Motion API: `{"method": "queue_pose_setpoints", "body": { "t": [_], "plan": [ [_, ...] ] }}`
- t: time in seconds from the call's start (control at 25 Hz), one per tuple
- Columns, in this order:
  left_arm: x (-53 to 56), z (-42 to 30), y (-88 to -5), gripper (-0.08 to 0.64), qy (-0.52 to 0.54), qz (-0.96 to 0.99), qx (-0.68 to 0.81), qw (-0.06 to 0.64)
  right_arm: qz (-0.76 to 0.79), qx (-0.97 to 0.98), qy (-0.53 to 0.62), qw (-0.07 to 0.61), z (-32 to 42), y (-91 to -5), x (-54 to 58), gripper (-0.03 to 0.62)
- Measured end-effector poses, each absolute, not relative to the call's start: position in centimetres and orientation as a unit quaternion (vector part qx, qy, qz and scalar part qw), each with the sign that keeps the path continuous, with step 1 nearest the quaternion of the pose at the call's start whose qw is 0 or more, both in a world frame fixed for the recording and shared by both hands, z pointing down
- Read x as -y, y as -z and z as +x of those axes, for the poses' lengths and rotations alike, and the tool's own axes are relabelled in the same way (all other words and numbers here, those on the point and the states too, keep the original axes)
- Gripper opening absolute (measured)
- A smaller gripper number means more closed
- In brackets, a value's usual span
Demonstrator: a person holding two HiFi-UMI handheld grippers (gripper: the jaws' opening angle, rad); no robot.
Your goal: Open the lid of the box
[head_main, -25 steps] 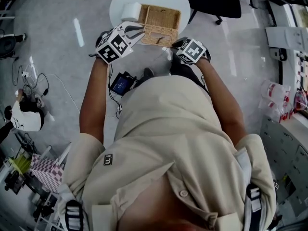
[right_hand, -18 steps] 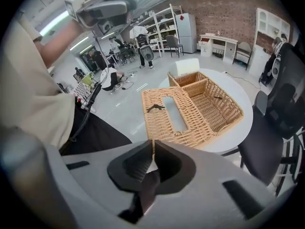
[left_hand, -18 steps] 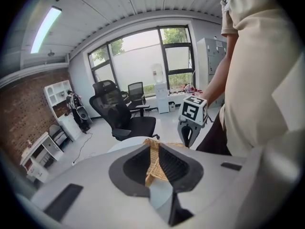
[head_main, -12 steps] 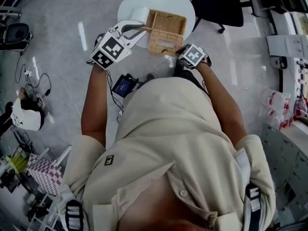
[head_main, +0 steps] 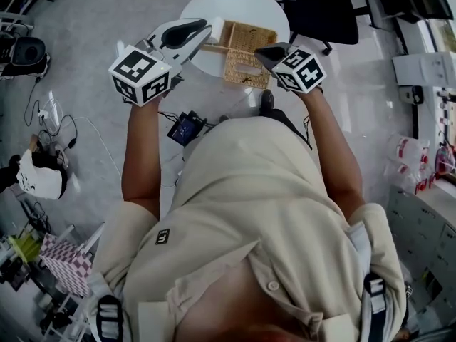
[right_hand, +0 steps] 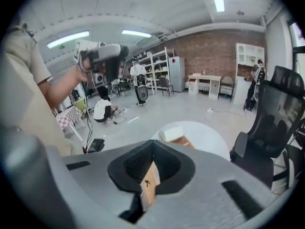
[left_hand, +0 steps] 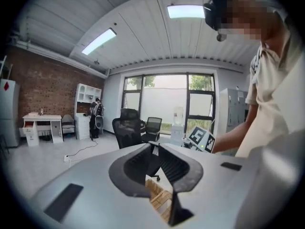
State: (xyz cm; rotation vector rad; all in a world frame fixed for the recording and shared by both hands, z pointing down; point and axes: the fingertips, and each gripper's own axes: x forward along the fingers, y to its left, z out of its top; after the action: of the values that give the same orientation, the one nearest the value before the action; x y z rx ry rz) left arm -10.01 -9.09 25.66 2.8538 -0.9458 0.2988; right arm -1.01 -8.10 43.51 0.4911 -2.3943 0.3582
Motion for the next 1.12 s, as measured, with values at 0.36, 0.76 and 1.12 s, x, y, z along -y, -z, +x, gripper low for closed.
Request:
{"method": "queue_pose_setpoints", "body": {
  "t": [0.36, 0.76, 1.12],
  "plan": [
    [9.2, -11.4, -19.3, 0.051, 0.005, 0.938, 0.340, 0.070, 0.229, 0.952, -0.085, 0.183, -2.4, -28.4, 9.7, -0.008],
    [8.4, -11.9, -16.0, 0.051, 0.036, 0.935, 0.347, 0.058, 0.249, 0.960, -0.048, 0.123, -2.7, -20.9, 8.9, -0.011],
    [8.5, -11.8, -16.8, 0.049, 0.010, 0.934, 0.354, 0.044, 0.254, 0.958, -0.045, 0.127, -2.6, -20.7, 8.9, -0.011]
  ]
}}
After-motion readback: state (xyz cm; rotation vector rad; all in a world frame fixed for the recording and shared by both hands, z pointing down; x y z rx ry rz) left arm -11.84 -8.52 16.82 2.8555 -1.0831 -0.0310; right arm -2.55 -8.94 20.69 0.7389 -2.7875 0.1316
